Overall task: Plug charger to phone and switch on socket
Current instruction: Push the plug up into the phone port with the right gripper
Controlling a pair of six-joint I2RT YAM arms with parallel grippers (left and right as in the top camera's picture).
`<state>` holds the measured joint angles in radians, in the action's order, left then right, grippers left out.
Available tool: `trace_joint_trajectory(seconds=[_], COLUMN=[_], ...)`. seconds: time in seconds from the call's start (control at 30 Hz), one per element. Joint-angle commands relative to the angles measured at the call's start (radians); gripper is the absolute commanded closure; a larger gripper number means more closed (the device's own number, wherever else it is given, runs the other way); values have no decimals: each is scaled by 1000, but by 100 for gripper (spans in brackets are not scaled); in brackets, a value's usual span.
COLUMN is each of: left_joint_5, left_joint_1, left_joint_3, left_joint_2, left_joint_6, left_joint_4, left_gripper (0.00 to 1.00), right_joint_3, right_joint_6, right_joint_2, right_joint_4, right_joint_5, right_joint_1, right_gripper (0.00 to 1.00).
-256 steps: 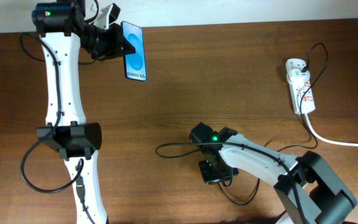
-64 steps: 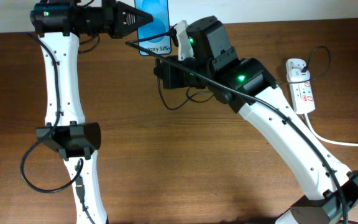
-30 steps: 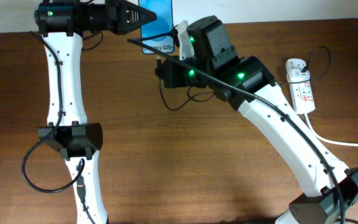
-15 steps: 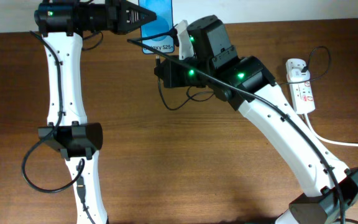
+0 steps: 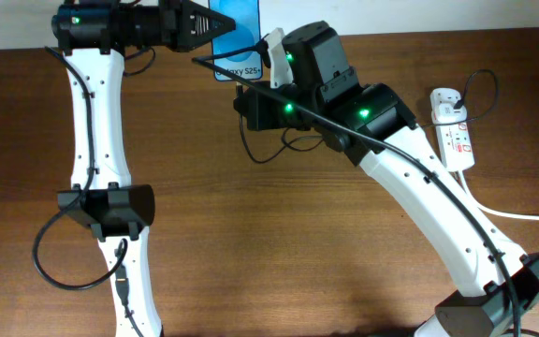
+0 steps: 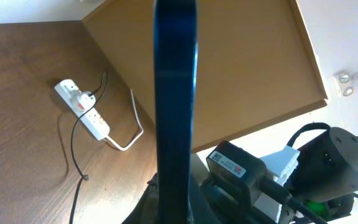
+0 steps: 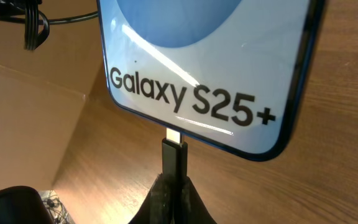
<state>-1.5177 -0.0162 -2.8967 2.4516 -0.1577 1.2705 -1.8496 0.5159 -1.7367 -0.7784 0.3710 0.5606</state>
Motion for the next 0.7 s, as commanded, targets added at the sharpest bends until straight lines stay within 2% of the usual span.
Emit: trace_joint_trajectory(seconds=[0.0,0.67], left_joint_5=[-27,-26], left_joint_1=[6,6], left_joint_3=[-12,-12], left_joint_2=[-10,-10], left_joint_6=[17,17], left_joint_4=[-6,-2], left_gripper=[100,100], right_joint_3=[-28,-28], right_joint_6=[-14,-14], right_joint_2=[-3,-3], right_joint_4=[1,21], right_joint_5=[-16,-16], right_joint_1=[-5,4], right_gripper=[96,96])
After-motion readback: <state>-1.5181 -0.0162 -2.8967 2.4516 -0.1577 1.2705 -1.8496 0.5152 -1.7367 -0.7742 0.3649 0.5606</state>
